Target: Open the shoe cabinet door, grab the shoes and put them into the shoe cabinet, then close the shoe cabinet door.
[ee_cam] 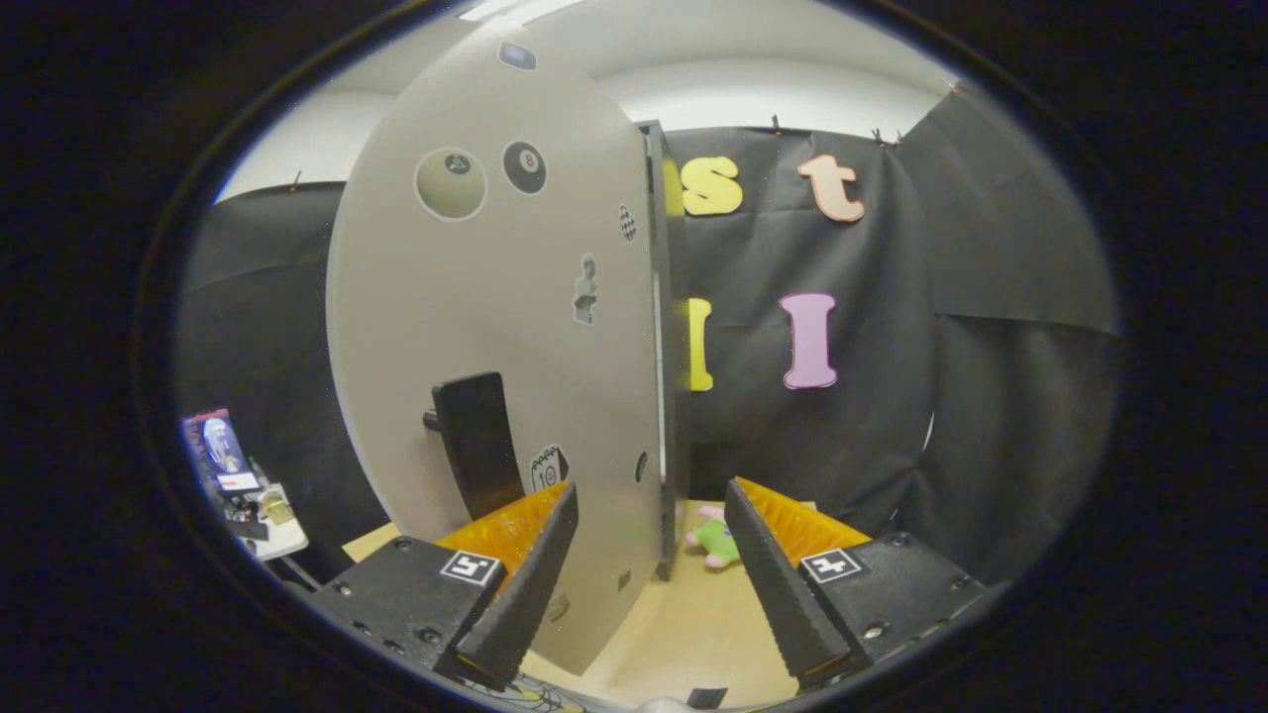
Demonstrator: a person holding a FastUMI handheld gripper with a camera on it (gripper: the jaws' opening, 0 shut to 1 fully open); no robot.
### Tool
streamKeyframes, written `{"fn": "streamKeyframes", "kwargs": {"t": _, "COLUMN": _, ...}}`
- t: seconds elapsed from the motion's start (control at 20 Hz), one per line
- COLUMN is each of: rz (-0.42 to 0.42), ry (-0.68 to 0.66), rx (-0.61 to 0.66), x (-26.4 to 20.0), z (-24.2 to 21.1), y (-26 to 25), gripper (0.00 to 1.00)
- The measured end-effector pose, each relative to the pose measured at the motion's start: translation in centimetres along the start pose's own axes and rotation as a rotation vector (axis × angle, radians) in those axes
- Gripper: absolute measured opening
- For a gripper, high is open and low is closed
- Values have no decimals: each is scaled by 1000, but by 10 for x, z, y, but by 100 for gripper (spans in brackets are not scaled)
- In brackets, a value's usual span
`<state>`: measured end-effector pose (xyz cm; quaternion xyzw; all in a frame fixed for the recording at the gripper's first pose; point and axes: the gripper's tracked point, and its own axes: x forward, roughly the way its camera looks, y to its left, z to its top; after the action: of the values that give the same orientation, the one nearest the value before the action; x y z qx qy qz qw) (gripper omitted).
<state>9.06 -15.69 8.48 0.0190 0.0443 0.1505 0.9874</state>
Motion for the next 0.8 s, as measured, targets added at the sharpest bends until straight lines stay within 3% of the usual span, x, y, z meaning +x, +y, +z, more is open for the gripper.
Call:
{"fn": "streamKeyframes", "kwargs": {"t": 0.5, "rz": -42, "ry": 2, "rx": -2, "x": 40, "z": 7, "y": 101, "gripper": 95}}
{"fn": "streamKeyframes", "kwargs": {"t": 0.8, "rz": -27, "ry": -15, "rx": -7, "x": 95, "z": 8, "y": 194, "gripper": 97}}
